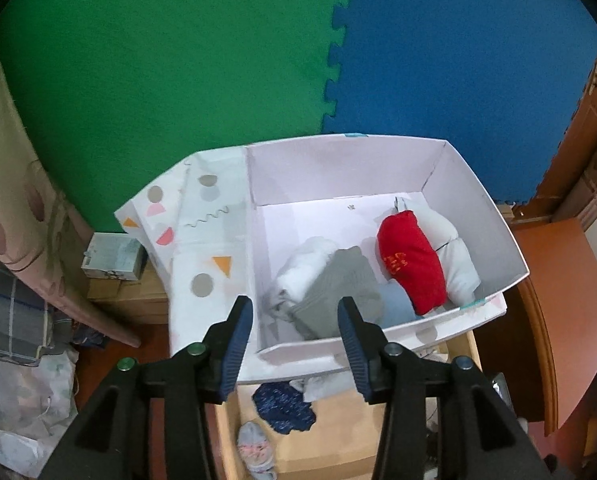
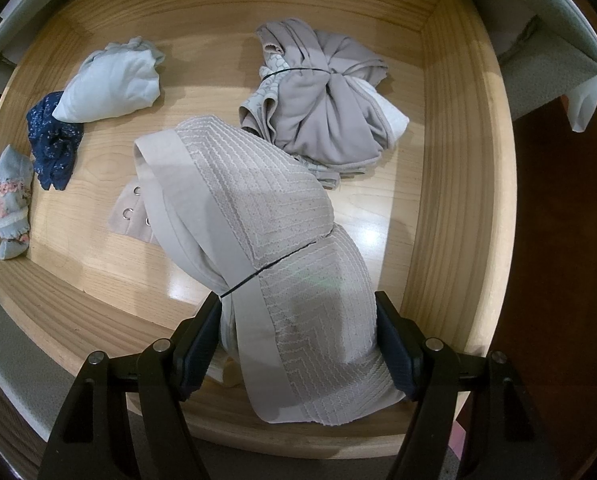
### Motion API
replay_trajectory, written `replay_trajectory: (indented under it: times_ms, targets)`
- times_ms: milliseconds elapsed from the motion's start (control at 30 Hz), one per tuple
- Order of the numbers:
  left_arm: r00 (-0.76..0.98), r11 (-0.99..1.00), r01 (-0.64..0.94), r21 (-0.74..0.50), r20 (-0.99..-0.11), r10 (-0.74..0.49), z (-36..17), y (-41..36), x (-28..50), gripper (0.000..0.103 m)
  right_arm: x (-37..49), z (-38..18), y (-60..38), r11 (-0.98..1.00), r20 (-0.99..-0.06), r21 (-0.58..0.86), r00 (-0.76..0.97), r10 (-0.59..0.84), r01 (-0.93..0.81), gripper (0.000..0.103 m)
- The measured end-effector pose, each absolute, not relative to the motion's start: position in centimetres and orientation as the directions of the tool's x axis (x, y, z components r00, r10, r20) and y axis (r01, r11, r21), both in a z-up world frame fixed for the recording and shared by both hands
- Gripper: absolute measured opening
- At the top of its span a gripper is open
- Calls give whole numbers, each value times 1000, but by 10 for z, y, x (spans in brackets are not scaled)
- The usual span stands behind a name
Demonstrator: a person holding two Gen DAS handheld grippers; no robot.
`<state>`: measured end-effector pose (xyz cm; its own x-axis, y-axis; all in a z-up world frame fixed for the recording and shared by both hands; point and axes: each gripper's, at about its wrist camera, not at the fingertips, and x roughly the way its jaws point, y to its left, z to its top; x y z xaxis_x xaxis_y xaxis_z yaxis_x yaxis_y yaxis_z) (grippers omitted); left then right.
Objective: Take underwear out of drawer
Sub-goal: 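Open the left tool to drop the grey sock into the box, then move the left tool back over the drawer while the right tool lifts the beige bra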
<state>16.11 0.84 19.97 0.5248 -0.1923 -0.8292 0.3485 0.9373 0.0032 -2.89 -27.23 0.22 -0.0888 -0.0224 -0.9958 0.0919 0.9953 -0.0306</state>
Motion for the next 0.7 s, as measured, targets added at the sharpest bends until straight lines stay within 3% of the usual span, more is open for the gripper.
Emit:
replay_trajectory:
  times_ms: [267,700]
  targets:
    - [545,946,321,41,-825,-149,204,57,137,46,-31,3,-272,994,-997,-31,-75,-23,102,69]
    - [514,973,219,68,-856,-56,117,95,99,46,-42,18,-265,995,-999,-35,-14,-34,90,63]
